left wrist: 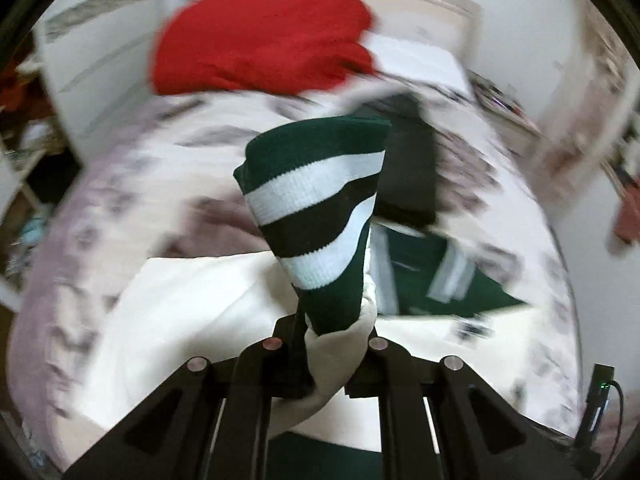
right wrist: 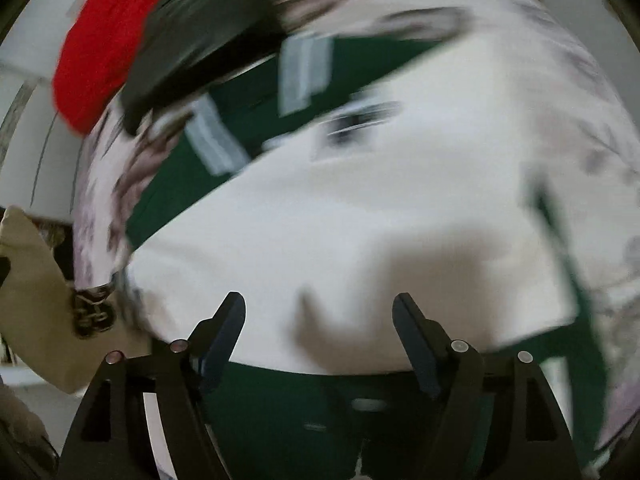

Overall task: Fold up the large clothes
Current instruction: 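Fold the held sleeves across the jacket front toward each other with both grippers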

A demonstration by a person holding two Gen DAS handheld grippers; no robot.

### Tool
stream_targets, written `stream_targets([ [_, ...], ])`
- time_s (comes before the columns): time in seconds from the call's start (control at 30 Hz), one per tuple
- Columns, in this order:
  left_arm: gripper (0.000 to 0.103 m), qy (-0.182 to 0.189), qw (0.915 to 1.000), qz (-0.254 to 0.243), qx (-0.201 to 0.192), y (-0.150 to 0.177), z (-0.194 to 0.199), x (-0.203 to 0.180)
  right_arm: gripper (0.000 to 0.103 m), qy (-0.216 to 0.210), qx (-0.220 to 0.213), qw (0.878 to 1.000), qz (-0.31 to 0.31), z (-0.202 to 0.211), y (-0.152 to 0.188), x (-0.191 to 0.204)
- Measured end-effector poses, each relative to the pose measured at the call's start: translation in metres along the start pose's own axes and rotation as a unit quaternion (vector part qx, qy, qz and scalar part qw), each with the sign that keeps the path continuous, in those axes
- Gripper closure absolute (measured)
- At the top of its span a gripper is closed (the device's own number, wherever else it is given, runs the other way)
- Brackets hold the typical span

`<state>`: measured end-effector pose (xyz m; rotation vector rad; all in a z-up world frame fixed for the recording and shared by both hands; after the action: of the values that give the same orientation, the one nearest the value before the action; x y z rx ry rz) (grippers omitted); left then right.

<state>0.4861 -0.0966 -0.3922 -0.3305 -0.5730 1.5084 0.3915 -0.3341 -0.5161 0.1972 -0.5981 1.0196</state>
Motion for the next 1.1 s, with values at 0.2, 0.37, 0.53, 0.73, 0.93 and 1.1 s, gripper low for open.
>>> stream_targets([
  [0.2, 0.094, 0.034, 0.9962, -0.066, 0.047, 0.05, -0.02, -0.149, 0.025, 0.059, -0.015, 0.998, -0.036, 0.067, -0.014, -0.128],
  [0.37, 0.092, 0.008, 0.9887, -0.114, 0.097, 0.084, -0.054, -0.203, 0.025, 0.072, -0.015, 0.995, -0.068, 0.094, -0.022, -0.196],
  [0.53, 0.082, -0.027, 0.9836, -0.106, 0.144, 0.099, -0.071, -0.195, 0.025, 0.017, -0.01, 0.996, -0.082, 0.111, -0.035, -0.218],
  [0.73, 0.039, -0.023, 0.9873, -0.042, 0.152, 0.097, -0.037, -0.157, 0.019, -0.078, 0.019, 0.994, -0.078, 0.105, -0.047, -0.178],
  [0.93, 0.037, -0.126, 0.9885, -0.03, 0.078, 0.097, 0.014, -0.08, 0.019, -0.17, 0.054, 0.982, -0.058, 0.088, -0.069, -0.113],
  [1.1, 0.037, -0.203, 0.9714, 0.008, 0.122, 0.126, -0.011, -0.006, 0.019, -0.202, 0.102, 0.974, -0.022, 0.039, -0.09, -0.059],
])
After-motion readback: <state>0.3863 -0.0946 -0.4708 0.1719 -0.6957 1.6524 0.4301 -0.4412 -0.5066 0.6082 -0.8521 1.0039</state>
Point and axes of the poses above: each gripper's, at about its wrist camera, not at the fingertips, and z roughly against the way its jaws point, x to its left, y to its underside, the point moved 4 cm from there along -z, roughly the way its jaws point, and after that the axes turned 15 degrees about -y, right-handed, at the moved point
